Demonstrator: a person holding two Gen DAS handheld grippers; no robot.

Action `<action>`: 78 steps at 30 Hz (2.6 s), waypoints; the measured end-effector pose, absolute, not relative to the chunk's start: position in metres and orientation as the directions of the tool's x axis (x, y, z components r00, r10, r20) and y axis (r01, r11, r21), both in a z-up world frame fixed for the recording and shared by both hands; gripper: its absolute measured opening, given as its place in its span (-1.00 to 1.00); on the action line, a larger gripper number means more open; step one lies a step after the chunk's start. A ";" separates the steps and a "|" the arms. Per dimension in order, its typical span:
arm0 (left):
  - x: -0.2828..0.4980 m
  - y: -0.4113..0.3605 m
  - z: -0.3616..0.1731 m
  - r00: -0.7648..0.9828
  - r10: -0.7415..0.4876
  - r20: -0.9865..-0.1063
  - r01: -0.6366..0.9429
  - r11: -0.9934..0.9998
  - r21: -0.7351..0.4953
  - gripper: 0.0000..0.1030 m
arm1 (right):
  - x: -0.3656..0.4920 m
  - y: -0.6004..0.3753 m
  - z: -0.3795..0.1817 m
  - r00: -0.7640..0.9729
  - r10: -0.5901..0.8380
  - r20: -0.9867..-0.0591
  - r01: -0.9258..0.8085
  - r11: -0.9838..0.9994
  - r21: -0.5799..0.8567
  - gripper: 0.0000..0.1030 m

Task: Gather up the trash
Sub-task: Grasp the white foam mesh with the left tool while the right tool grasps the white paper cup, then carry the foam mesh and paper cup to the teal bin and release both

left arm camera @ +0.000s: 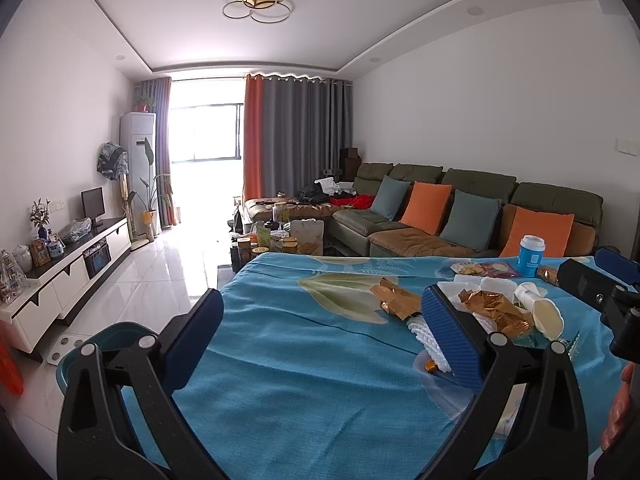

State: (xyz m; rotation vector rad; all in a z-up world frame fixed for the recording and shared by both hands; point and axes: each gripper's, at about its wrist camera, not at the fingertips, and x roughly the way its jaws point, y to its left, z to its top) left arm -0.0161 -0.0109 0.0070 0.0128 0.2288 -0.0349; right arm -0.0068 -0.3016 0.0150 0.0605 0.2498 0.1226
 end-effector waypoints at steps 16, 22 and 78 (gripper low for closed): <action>-0.019 -0.007 0.002 0.969 -0.050 -0.243 0.053 0.999 0.006 0.89 | -0.007 -0.302 0.011 0.958 0.131 -0.255 -0.113 0.990 0.085 0.88; -0.016 -0.009 -0.001 0.964 -0.060 -0.259 0.066 0.998 0.012 0.89 | -0.007 -0.306 0.009 0.954 0.135 -0.267 -0.112 0.989 0.099 0.88; 0.029 0.029 -0.031 0.637 -0.466 -0.614 0.379 0.883 -0.277 -0.76 | 0.018 -0.315 -0.050 0.592 0.627 -0.507 -0.415 0.776 0.476 -0.18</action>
